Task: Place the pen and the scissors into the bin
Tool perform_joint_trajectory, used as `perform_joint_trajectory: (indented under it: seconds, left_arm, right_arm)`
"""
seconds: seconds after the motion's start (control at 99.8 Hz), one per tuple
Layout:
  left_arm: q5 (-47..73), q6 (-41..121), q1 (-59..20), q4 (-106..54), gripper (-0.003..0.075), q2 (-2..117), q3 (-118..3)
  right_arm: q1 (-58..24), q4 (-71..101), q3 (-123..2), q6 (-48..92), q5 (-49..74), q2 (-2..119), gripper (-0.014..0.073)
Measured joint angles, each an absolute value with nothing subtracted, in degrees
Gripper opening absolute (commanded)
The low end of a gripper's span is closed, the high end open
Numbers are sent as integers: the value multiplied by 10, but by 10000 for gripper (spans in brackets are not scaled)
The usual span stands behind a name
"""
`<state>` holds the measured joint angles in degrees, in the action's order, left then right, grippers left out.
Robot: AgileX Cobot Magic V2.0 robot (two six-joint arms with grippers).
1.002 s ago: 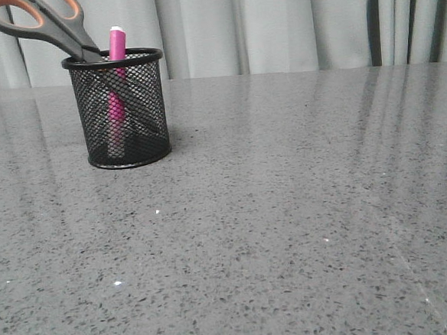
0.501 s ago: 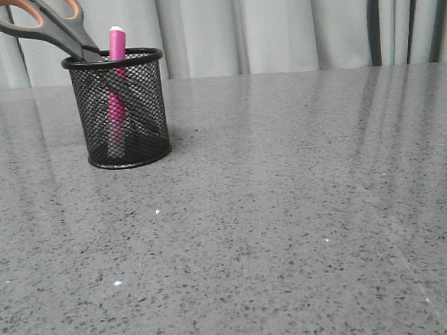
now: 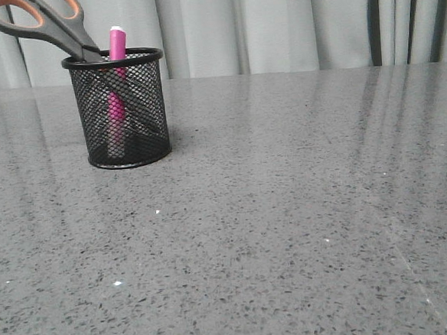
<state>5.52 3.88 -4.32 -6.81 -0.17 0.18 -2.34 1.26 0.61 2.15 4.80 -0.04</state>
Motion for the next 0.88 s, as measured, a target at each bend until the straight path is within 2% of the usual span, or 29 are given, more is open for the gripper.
perform_joint_trajectory:
  seconds: [0.882]
  left_arm:
    - [54,38,-43,-69,-22,-2,2]
  right_arm:
    - [-21,12,6,24,92,-4,-68]
